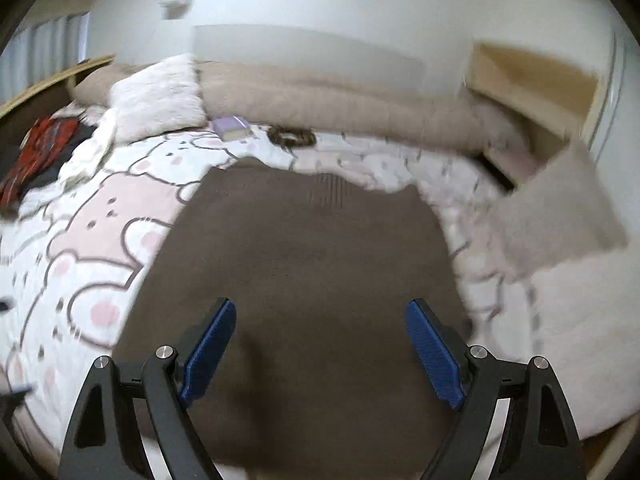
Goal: Fold clothes
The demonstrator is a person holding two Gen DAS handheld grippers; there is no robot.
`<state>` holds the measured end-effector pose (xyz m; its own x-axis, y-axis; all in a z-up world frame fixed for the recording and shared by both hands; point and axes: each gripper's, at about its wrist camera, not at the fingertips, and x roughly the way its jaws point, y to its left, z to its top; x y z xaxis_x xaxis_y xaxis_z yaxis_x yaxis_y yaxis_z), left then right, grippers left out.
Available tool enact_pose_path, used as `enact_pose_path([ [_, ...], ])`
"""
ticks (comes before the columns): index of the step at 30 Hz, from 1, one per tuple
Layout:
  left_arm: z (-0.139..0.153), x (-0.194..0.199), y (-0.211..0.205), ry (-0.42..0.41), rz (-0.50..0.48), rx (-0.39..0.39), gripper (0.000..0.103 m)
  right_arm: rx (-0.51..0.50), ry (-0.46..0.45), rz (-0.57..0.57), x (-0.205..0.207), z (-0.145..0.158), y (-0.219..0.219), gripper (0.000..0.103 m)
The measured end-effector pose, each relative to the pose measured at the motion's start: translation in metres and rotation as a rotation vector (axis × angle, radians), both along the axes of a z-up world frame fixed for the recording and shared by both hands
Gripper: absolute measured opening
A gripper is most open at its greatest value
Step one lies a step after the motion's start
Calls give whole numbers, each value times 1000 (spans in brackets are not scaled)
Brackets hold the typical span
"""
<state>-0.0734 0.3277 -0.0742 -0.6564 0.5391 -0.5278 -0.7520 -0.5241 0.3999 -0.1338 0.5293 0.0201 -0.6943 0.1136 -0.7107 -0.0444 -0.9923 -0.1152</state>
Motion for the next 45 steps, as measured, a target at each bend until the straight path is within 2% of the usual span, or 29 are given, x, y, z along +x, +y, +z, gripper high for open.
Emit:
enact_pose_path([
  [1,1,2,-4,-1,10,7,66,-38,-27,-19,-17,-25,25,87],
  [2,3,3,-8,-1,20,15,73,-54,-22,-31,-24,-50,41,88],
  [7,11,12,-31,-2,58,65,88,-122,30,-101,-12,-57,35,88],
  [8,12,13,-33,-8,64,78,93,-112,64,-93,-1,-52,22,88],
  [11,20,16,-43,-40,94,139,98,-74,144,-82,29,-39,-15,88],
  [13,26,18,-51,-52,111,174,98,-33,170,-116,50,-49,-34,88],
  [16,36,20,-66,-71,142,232,102,-14,161,-190,65,-64,-50,88],
  [18,41,22,-74,-77,158,256,102,-36,92,-194,60,-86,-57,88],
  [20,46,25,-82,-77,172,272,102,-47,70,-202,58,-95,-62,88],
  [24,51,27,-98,-87,212,294,103,-50,144,-222,72,-71,-74,88],
  [27,54,28,-112,-97,254,318,103,-76,226,-241,96,-44,-85,88],
  [28,55,28,-117,-99,268,330,103,-86,251,-244,106,-37,-81,90],
  [30,56,30,-127,-99,292,350,103,-106,309,-248,128,-22,-86,103],
  [32,57,32,-136,-93,312,357,103,-113,345,-238,144,-12,-95,103],
  [39,62,45,-168,-78,381,373,103,-62,314,-279,181,5,-125,103],
  [45,65,57,-187,-61,417,372,103,38,354,-294,206,18,-144,103],
])
